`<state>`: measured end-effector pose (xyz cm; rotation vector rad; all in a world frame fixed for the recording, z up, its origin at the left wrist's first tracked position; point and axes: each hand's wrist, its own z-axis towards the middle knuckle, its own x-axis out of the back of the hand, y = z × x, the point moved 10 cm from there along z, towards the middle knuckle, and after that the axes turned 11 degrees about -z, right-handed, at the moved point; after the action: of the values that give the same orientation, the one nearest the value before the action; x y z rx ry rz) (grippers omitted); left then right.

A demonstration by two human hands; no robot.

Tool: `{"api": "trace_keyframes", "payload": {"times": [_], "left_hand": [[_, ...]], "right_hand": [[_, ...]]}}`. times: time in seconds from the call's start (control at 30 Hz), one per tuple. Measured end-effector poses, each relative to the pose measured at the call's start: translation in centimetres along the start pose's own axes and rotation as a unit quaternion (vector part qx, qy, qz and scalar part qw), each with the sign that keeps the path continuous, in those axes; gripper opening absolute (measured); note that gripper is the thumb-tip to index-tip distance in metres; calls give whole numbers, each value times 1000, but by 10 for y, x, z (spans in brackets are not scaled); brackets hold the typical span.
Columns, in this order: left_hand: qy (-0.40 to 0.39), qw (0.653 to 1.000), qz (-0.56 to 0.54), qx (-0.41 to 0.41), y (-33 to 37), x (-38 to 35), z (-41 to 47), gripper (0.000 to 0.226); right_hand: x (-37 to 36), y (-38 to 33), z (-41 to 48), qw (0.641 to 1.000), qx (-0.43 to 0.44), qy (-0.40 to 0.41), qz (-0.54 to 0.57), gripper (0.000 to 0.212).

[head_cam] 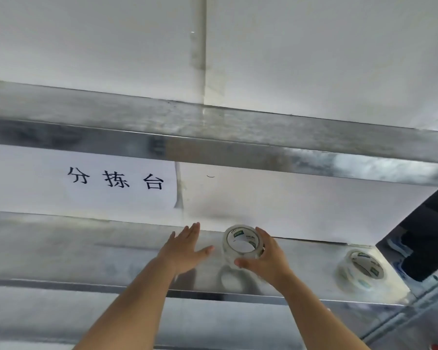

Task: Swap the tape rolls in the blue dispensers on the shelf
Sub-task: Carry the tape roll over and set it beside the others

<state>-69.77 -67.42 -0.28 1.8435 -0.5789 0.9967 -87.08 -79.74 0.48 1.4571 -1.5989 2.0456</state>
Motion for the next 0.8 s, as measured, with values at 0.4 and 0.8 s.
{"api": "trace_keyframes", "payload": {"times": [0.4,0.8], "left_hand": [[66,995,-19,77,-127,65,-97,83],[139,971,-55,185,-262,134,-230,79]], "right_hand": [[-82,-139,-31,994,103,-20,23,70],[-197,-300,-80,972,192,-92,104,63]]}}
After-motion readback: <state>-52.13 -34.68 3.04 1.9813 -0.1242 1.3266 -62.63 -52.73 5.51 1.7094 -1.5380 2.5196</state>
